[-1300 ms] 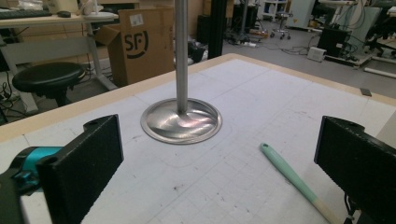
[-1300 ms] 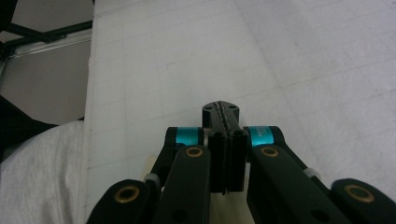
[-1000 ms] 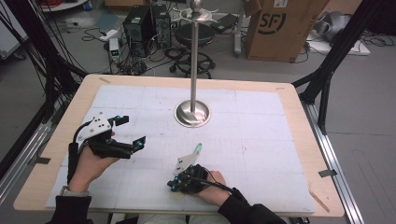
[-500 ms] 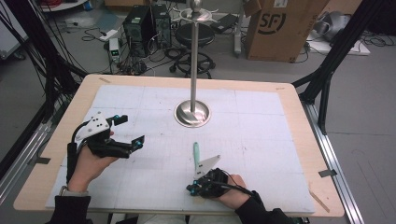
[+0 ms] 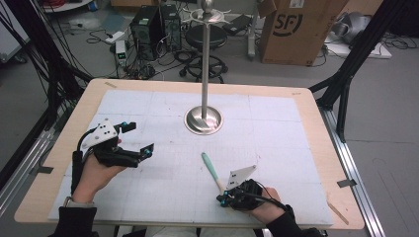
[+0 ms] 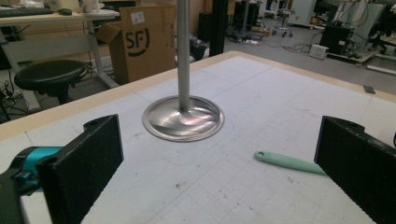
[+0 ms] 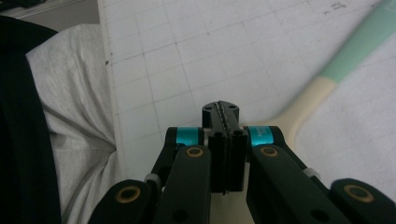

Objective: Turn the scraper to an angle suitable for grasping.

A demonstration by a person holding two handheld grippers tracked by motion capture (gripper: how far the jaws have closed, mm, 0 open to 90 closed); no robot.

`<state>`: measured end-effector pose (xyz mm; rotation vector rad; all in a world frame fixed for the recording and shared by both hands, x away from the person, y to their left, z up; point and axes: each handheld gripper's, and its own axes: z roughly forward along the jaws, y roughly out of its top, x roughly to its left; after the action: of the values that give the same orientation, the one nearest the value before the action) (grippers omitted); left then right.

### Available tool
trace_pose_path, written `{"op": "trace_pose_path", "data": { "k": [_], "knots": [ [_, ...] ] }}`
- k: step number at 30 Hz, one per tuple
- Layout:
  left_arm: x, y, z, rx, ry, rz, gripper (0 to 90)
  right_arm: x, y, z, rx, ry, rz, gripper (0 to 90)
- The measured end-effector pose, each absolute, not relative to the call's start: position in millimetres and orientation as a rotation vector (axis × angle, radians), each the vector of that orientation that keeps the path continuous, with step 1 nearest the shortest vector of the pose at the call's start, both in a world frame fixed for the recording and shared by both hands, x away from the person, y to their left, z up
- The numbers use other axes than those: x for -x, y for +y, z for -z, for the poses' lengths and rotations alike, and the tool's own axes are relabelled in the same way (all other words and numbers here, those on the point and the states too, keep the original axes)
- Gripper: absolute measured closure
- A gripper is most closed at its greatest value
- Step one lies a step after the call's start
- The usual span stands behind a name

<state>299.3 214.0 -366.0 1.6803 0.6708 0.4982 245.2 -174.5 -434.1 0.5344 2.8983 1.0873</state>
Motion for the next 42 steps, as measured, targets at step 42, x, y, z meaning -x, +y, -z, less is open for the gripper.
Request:
{"op": "trace_pose_path", "data": {
  "k": [42],
  "knots": [
    [-298, 212, 366, -1.684, 0.665, -0.495, 1.7, -285, -227, 436, -0.839, 2.661, -1.009, 90.0]
  ]
}}
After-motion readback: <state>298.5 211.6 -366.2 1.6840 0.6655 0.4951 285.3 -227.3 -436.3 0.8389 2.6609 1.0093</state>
